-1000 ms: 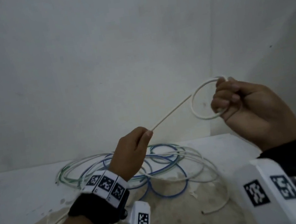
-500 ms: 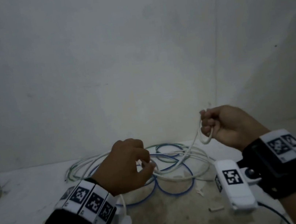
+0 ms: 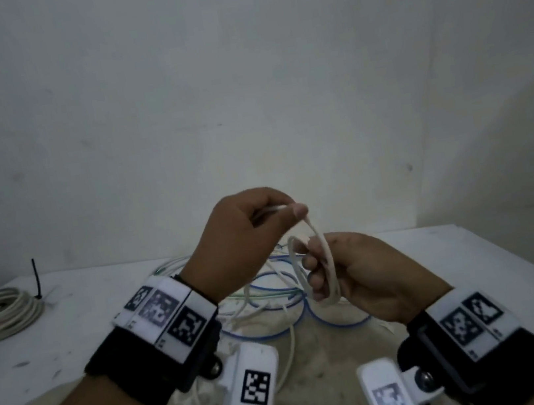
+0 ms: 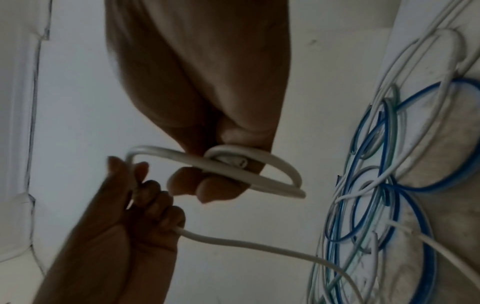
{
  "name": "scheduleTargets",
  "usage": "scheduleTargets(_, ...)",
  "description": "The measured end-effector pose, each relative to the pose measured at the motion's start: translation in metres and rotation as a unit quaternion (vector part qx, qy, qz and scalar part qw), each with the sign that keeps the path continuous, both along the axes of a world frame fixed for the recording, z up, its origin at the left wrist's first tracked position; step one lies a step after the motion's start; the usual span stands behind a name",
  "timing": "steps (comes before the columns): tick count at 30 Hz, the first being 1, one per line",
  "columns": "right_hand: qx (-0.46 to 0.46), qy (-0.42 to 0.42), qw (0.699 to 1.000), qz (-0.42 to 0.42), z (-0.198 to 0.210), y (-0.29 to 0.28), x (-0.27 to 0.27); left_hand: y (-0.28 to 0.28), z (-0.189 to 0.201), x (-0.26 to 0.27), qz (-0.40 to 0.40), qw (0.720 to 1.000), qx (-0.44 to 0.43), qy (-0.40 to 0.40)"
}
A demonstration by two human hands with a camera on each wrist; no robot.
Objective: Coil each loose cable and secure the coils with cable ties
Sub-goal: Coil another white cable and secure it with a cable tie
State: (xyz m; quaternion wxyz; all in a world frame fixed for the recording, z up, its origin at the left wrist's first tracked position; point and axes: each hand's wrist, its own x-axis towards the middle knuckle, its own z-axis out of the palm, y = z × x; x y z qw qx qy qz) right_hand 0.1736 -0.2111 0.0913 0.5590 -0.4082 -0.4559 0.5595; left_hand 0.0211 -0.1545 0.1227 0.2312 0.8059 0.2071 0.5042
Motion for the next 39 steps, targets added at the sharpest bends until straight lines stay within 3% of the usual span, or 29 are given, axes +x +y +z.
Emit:
scheduleTargets(5,0.018,0.027,0.999,0.033,0.002,-0.007,-0.011,0.011,-0.002,-0.002,0.059,0.996,-0.064,-0.014)
scheduleTargets(13,0.026,0.07,0.996,0.039,0.006,-0.012,-0.007,0.016,-0.009,-0.001,0.068,0.99,-0.125,0.006)
scheduleTargets(18,0.022,0.065,0.996,0.051,0.01,-0.017,-0.006,0.014,-0.016,-0.002,-0.06,0.972,-0.225,0.008)
scheduleTargets(22,0.013,0.039,0.999,0.036,0.017,-0.021,-0.001,0.009,-0.017,-0.007,-0.148,0.94,-0.307,0.001)
scheduleTargets(28,0.058,-0.11,0.991,-0.051,0.024,-0.02,0.008,0.005,-0.013,-0.01,-0.195,0.919,-0.343,0.011)
scheduleTargets(33,0.089,-0.138,0.98,-0.109,0.038,-0.017,0.006,-0.01,-0.004,0.002,-0.224,0.901,-0.371,-0.026)
scheduleTargets(39,0.143,-0.119,0.968,-0.165,0.051,-0.011,0.009,-0.022,0.007,0.02,-0.303,0.828,-0.454,-0.127)
